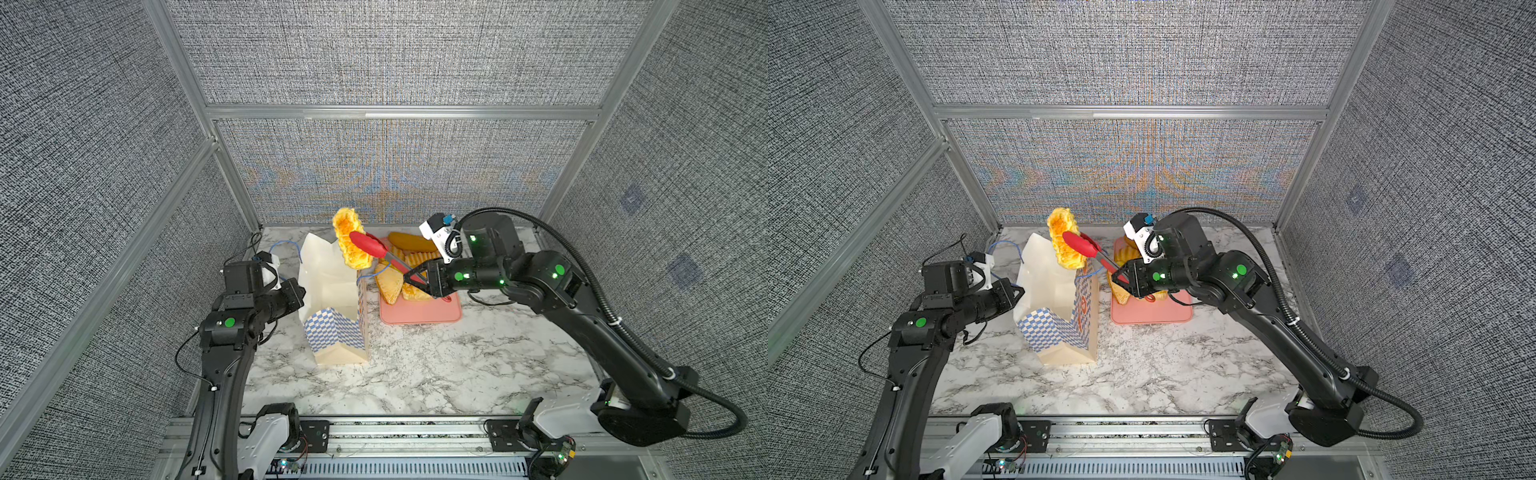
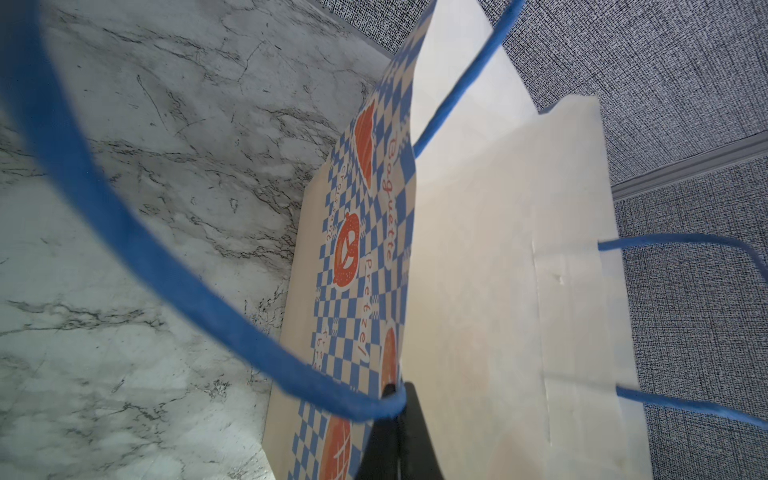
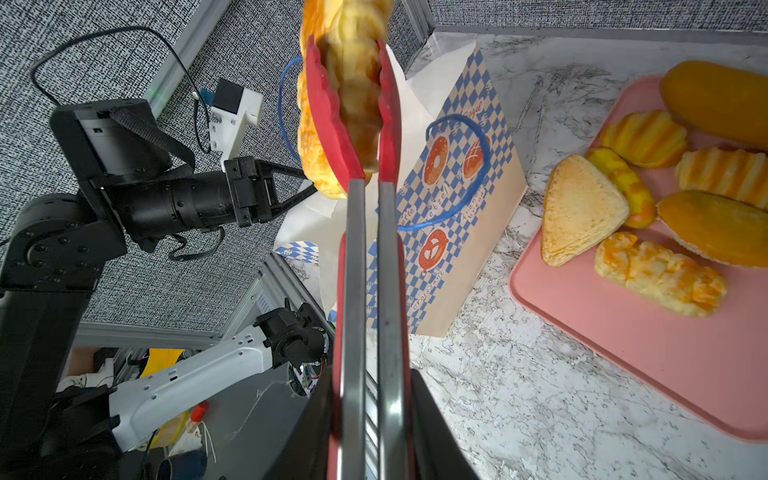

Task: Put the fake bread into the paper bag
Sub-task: 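Carry the pastry in the tongs over the open bag held by the left gripper, then open the tongs to drop the pastry into the bag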

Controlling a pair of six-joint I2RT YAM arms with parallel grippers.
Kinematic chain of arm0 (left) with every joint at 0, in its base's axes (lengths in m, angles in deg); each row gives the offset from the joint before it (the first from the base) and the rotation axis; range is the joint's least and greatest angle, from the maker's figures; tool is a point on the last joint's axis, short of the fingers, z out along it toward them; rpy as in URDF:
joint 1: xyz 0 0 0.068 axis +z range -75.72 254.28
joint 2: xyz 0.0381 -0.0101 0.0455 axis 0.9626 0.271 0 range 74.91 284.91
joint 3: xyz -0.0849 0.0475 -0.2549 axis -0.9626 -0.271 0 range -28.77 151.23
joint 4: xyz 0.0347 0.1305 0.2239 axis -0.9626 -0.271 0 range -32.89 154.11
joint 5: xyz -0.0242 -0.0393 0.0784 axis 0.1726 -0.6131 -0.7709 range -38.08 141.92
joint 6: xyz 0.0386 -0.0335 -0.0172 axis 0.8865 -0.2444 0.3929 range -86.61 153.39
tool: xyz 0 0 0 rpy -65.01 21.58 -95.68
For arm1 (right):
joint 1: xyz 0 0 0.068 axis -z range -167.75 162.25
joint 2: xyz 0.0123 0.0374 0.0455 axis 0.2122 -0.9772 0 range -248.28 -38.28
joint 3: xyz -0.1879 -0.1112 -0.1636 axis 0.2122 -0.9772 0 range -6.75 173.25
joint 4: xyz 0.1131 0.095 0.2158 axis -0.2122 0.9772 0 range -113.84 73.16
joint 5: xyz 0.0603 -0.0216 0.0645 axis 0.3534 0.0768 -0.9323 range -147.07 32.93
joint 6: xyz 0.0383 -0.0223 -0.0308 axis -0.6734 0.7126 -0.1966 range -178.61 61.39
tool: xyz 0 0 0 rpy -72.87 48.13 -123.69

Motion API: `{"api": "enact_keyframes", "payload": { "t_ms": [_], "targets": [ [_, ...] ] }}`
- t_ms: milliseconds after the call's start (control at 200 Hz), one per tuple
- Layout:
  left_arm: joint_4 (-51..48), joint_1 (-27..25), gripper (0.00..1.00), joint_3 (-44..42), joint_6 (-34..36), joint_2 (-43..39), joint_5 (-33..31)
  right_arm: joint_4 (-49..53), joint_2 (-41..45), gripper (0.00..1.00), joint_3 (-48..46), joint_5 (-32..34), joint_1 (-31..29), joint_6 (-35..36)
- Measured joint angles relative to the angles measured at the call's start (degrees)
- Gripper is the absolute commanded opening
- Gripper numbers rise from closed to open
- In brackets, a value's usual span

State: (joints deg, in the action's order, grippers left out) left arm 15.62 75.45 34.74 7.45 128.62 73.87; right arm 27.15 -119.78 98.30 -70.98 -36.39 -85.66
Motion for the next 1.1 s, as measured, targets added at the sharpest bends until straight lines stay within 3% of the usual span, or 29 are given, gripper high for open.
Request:
{"api": "enact_keyframes", "payload": {
  "t_ms": [605,1100],
  "targets": [
    [1.01,0.0,0.0,-0.74,-0.7,-0.07,-0.44,7.17,-9.7,0.27,9.57,10.54,-7.67,3.98],
    [1.66,0.0,0.0,-0.81,-1.07,0.07,-0.5,11.72,-12.55,0.33,11.54,13.62,-9.92,6.4]
  ]
}}
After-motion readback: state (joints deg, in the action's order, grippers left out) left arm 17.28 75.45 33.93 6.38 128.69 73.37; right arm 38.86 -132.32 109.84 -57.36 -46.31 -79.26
